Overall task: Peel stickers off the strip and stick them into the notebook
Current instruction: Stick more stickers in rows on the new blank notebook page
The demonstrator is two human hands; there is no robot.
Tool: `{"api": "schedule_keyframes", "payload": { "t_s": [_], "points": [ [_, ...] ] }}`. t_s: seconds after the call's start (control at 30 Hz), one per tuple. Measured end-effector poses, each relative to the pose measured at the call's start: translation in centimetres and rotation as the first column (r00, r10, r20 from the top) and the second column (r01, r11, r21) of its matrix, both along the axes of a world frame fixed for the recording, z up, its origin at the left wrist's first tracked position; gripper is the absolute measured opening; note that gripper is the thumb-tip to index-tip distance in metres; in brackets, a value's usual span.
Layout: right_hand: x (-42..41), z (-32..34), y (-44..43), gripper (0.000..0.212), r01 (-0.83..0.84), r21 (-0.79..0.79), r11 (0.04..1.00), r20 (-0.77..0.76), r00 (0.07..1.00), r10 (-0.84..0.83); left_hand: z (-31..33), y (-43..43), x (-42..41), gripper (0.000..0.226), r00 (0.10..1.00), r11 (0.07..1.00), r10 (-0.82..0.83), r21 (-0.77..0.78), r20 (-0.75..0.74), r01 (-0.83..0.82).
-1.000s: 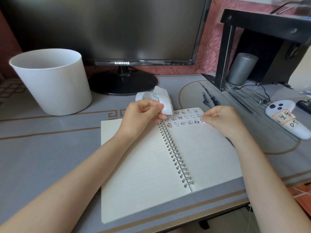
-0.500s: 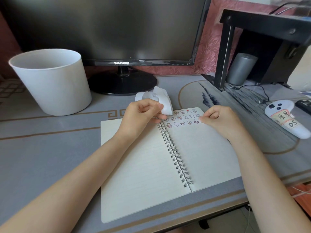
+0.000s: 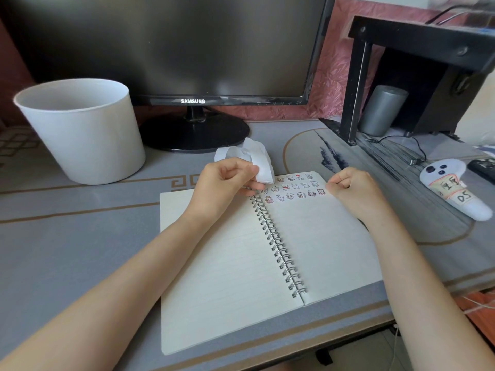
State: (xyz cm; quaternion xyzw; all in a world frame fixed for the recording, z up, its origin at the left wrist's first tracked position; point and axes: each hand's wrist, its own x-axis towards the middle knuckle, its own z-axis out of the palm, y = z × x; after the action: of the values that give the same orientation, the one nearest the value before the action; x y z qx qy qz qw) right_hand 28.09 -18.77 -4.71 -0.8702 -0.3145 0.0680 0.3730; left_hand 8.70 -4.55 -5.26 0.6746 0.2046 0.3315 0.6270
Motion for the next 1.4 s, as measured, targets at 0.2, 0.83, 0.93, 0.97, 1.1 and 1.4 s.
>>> {"api": "schedule_keyframes", "payload": {
  "t_s": [0.2,0.83,0.93,0.97,1.1,1.4],
  "points": [
    [-0.4,0.3,-0.3,0.025,-0.043,0.027,0.999,-0.084,0.995,0.045,0.0,0.0,0.0,0.014,1.0,1.0,-0.001,-0.013,0.007,0.001],
    [0.1,0.0,0.1,0.009,0.03,0.074,0.997,0.001,1.0,-0.031,0.2,-0.1,0.0,0.014,1.0,0.999,0.002,-0.034,0.03,-0.001],
    [-1.1,0.7,0.7,0.005,-0.079,0.266,0.961,0.117,0.992,0.05,0.2,-0.1,0.0,0.015,0.999,0.999,0.011,-0.033,0.037,-0.01],
    [-2.0,1.1,1.1,0.005,-0.161,0.332,0.929,0.133,0.983,0.123,0.2,-0.1,0.0,0.015,0.999,1.0,0.013,-0.028,0.037,-0.012],
    [-5.4,1.8,2.0,0.004,-0.455,0.317,0.832,0.215,0.889,0.404,0.2,-0.1,0.0,0.014,0.999,1.0,0.016,-0.02,0.04,-0.015],
    [-6.3,0.9,2.7,0.009,-0.548,0.213,0.809,0.388,0.807,0.444,0.2,-0.1,0.0,0.012,0.999,1.0,0.011,-0.019,0.05,-0.01]
  ]
}}
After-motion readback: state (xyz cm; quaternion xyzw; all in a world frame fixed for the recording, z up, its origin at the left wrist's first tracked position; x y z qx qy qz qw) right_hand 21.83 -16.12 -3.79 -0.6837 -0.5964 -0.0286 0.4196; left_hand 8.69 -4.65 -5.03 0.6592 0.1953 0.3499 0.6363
